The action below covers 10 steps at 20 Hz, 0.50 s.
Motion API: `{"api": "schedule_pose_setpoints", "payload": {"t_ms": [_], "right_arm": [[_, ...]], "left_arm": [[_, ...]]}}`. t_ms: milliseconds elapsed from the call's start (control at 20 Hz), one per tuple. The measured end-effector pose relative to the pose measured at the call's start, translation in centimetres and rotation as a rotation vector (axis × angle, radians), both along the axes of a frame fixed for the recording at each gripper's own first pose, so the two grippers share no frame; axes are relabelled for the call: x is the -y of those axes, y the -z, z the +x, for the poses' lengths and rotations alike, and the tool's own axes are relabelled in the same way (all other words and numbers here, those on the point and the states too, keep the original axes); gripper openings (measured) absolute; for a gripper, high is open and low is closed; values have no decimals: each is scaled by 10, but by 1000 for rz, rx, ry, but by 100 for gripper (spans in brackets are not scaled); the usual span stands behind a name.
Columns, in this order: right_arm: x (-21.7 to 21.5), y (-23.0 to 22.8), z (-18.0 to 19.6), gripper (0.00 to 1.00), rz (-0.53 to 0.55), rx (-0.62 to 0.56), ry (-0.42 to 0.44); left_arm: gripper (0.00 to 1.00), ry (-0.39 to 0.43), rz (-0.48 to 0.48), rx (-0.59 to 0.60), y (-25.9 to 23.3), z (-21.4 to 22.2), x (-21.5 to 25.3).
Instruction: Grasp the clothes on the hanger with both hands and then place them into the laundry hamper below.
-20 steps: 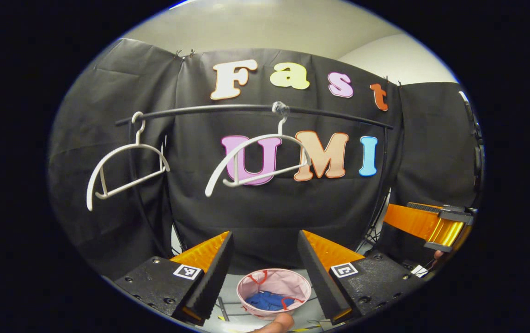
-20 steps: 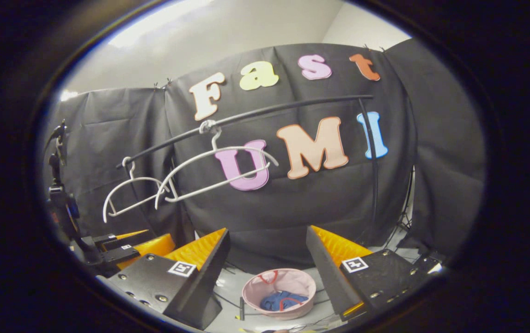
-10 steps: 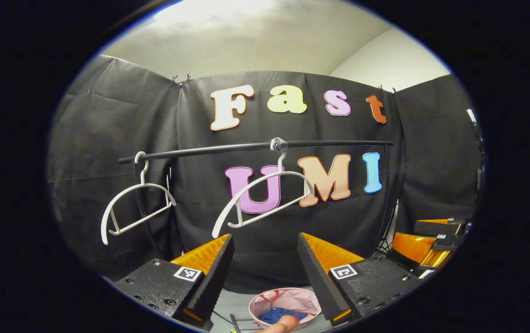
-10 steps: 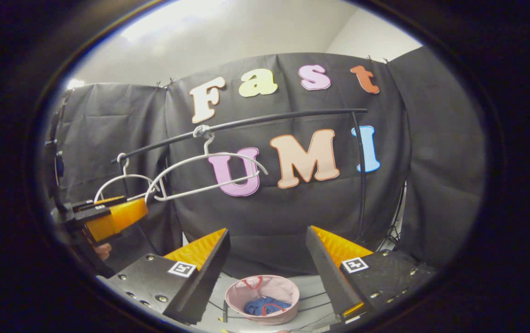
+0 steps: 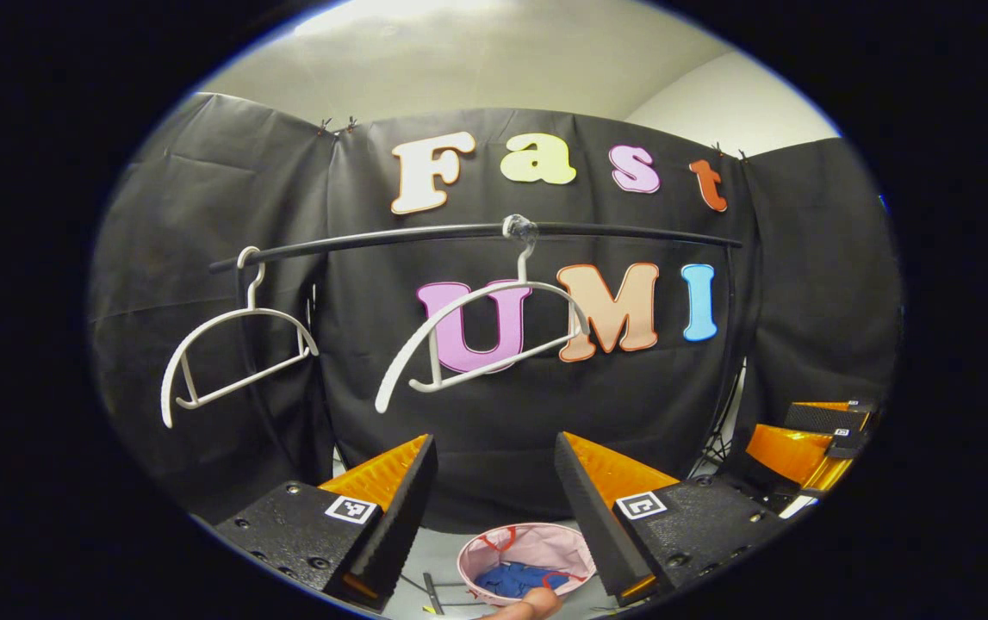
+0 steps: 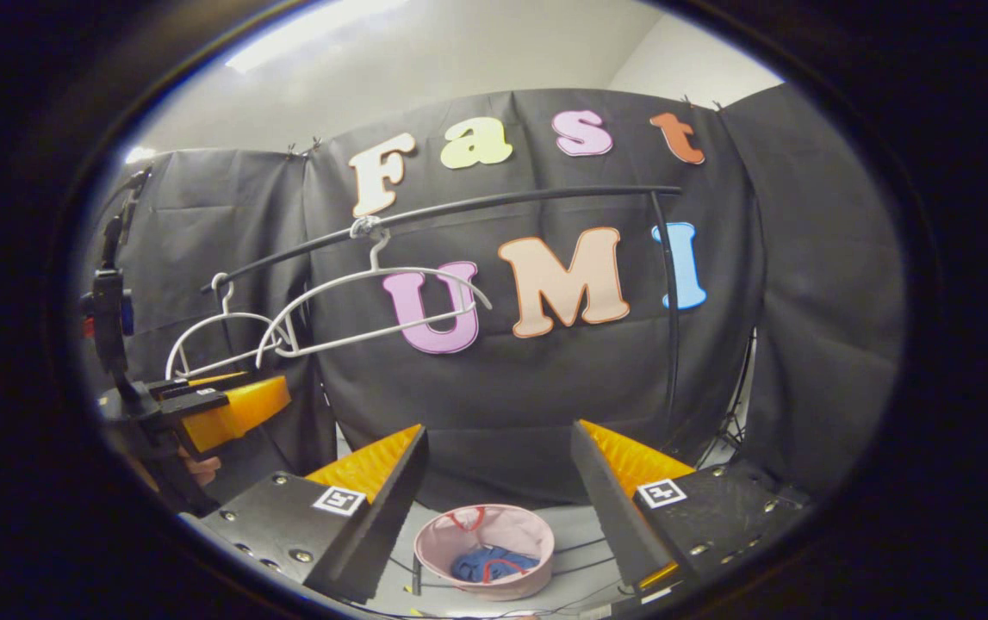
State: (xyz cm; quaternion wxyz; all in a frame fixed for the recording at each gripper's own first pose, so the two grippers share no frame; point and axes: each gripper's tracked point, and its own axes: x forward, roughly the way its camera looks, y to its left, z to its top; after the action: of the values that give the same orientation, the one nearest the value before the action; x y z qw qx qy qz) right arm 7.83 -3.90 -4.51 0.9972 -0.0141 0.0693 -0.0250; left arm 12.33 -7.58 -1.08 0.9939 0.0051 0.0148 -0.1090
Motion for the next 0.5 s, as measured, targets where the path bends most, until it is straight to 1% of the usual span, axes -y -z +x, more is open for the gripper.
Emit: {"api": "schedule_pose_setpoints", "payload": {"t_ms": [50, 150, 250, 300, 500], "right_arm": [[-1, -4, 2, 99, 3, 7, -1], [-3, -12, 3, 99, 10, 27, -3], [-8, -19, 5, 100, 14, 42, -12], [-10, -22, 5, 99, 12, 48, -17], [-20, -35, 8, 99, 14, 69, -39]], "left_arm": [[87, -6, -4, 5, -1, 1, -3], [86, -8, -9, 15, -6, 2, -6], [86, -10, -7, 28, -11, 2, -10], [86, -6, -8, 37, -14, 1, -10], [87, -5, -13, 57, -22, 1, -15]]}}
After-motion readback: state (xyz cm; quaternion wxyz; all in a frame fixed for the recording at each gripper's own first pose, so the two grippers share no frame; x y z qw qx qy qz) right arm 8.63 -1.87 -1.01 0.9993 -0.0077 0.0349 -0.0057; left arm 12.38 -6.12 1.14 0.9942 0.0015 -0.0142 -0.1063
